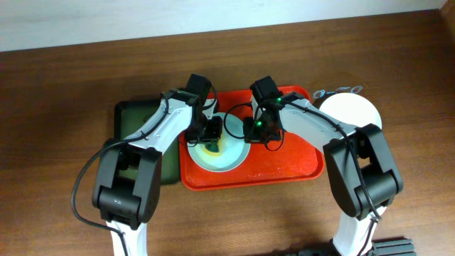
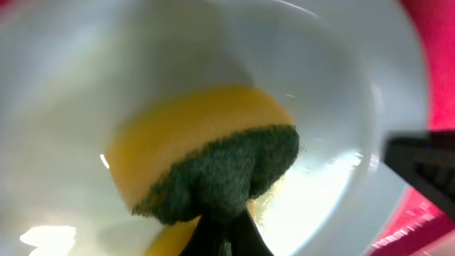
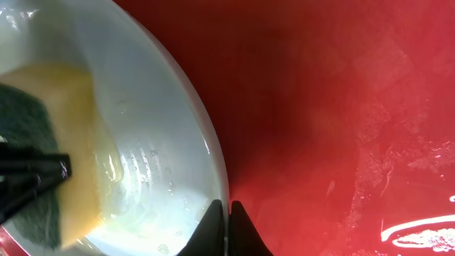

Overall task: Clean dirty plates on tray and stack at the side
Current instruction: 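Scrub the plate with the sponge while the right gripper holds its rim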

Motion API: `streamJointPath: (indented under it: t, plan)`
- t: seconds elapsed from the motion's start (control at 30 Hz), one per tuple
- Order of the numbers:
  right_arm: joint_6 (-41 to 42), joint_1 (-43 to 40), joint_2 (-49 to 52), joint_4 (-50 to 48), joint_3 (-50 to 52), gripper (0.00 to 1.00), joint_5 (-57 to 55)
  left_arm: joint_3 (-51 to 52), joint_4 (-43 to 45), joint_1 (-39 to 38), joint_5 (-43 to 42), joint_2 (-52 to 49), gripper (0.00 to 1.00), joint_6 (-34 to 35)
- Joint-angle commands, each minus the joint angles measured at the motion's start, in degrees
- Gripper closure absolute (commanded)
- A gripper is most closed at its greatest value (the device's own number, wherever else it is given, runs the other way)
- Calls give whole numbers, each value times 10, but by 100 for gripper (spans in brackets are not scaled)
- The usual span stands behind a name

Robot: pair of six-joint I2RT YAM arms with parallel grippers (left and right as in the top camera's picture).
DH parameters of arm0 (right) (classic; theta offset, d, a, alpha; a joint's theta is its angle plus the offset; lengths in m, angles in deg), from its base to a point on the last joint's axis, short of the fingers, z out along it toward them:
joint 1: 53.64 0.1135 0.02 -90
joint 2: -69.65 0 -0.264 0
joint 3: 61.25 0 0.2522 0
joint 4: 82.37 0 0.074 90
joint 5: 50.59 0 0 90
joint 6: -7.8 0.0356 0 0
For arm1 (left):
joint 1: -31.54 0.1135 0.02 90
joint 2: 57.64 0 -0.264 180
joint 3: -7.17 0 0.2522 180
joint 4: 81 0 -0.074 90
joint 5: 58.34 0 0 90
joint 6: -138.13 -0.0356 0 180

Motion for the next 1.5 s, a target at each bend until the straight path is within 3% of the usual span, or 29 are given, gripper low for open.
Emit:
streamJointPath:
  t: [0.0,0.17,0.37,0.43,0.53,0.6,0.7,0.9,1.0,1.13,1.23,1.37,1.47]
  plan:
    - [-1,5,-9,-4,0,96,14,-9,-1,16,-49,55,100,-11]
    - [-1,5,-9,-2,0,96,14,-2,-39,29,113,79,100,2]
    - [-1,5,-9,-2,0,96,14,99,48,-1,169,72,100,43]
    - [-1,5,-9,-2,0,96,14,142,97,-15,145,69,100,43]
    - [-1,5,-9,-2,0,96,14,159,118,-24,32,69,100,40]
    - [-1,5,-9,-2,0,96,14,135,116,-20,-36,75,100,38]
    - [-1,5,-9,-2,0,96,14,86,98,-8,-48,107,100,36]
    - [-1,5,-9,-2,0,96,14,68,43,-3,171,162,100,37]
    - [-1,5,-9,-2,0,96,14,81,44,-5,187,134,100,37]
    - [-1,4,-9,-2,0,96,14,82,52,-6,180,52,100,41]
    - [-1,4,-9,-4,0,96,14,82,54,-11,106,17,100,41]
    - [-1,5,-9,-4,0,96,14,68,65,-14,-61,23,100,6]
    - [-1,5,-9,-3,0,96,14,45,64,-8,-49,64,100,6]
